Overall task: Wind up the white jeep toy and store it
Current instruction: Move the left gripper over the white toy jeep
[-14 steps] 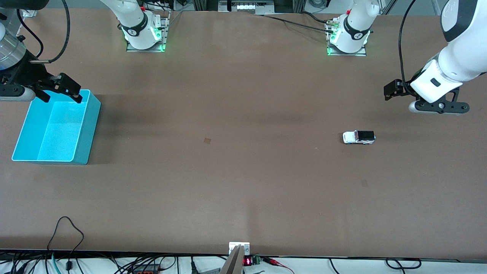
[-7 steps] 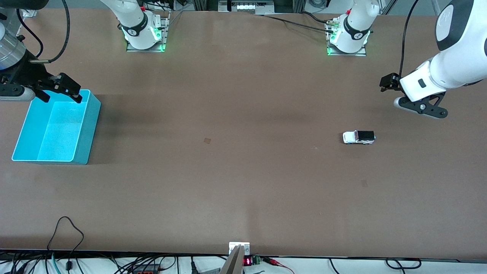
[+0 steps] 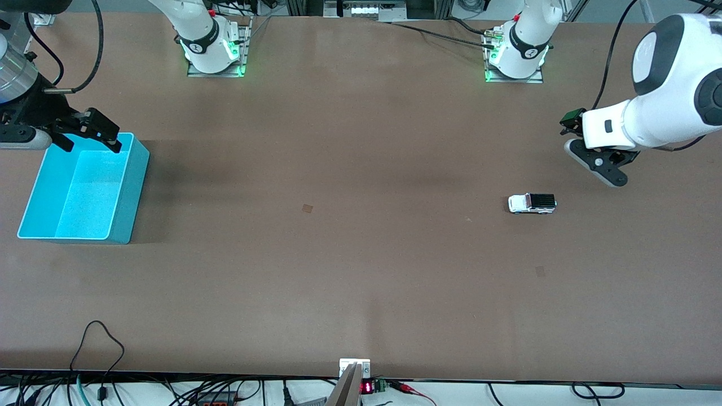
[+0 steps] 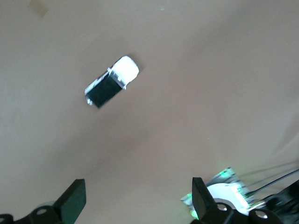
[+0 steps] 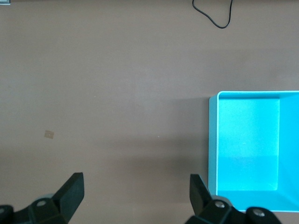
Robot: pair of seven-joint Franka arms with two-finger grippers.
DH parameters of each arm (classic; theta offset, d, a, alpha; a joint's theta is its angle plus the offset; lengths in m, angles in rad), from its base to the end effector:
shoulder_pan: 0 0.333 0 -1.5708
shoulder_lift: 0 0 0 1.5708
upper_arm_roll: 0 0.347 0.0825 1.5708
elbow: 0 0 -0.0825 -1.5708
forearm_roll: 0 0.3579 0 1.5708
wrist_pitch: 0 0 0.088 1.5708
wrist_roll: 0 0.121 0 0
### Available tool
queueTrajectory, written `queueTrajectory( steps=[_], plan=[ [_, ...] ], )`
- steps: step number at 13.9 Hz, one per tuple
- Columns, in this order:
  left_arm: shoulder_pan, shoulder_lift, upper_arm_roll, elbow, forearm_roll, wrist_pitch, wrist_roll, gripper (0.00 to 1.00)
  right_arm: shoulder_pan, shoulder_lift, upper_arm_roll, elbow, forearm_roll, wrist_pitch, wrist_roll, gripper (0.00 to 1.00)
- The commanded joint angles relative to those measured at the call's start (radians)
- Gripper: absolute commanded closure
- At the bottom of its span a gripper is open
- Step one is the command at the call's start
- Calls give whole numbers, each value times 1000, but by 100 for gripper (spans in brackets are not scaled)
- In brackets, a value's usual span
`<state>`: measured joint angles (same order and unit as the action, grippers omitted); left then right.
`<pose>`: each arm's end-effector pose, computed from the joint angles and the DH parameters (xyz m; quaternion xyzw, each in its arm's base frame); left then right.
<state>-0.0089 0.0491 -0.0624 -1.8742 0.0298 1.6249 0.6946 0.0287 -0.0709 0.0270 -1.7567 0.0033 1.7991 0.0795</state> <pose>0.5113 -0.0325 0.4880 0.9160 -0.3724 -0.1454 0.0331 0.5230 0.0300 0.6156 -0.9983 0.0121 -0.0564 0.0045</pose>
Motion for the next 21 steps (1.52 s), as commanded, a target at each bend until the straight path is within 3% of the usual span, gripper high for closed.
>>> queueTrajectory(
  steps=[1, 6, 9, 15, 21],
  plan=[
    [23, -9, 1, -98, 16, 113, 225, 0, -3, 10, 2, 16, -5, 2, -12, 0],
    [21, -8, 1, -288, 67, 393, 475, 0, -3, 10, 2, 16, -5, 2, -12, 0],
    [21, 37, 1, -396, 73, 629, 581, 0, -3, 10, 2, 16, -5, 2, -12, 0],
    [35, 213, 1, -405, 73, 898, 712, 0, -4, 10, 2, 16, -5, 5, -12, 0],
    [64, 279, 1, -405, 74, 946, 727, 0, -4, 10, 2, 14, -5, 8, -12, 0]
  ],
)
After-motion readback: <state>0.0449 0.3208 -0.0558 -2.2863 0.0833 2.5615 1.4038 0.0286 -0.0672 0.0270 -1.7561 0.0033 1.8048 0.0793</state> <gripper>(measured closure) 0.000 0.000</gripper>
